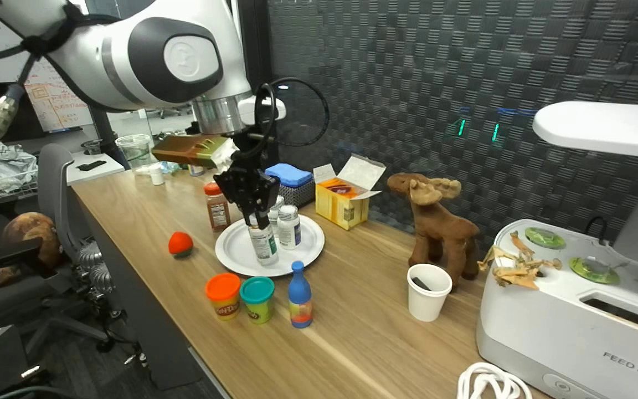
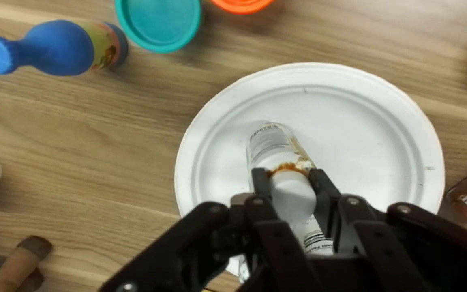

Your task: Put the bottles and orange plushie on the white plate one at a time

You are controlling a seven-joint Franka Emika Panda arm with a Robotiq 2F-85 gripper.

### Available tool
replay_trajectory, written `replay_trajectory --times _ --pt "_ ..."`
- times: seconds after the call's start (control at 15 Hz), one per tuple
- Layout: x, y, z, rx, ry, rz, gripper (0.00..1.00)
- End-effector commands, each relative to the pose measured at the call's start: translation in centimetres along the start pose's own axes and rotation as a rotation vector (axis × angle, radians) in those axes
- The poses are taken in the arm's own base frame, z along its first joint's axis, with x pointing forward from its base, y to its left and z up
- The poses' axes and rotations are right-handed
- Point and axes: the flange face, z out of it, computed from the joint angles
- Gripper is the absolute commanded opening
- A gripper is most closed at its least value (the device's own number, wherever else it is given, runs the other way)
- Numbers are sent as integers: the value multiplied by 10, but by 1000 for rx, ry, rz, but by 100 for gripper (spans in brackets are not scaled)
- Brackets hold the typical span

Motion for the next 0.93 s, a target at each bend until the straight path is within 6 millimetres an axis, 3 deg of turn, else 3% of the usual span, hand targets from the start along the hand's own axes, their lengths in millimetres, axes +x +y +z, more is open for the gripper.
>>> replay_trajectory --times 0.0,0.33,0.87 --pt "18 12 3 -60 54 7 11" --pt "29 21 6 -83 81 27 10" --pt "25 15 15 -58 50 24 10"
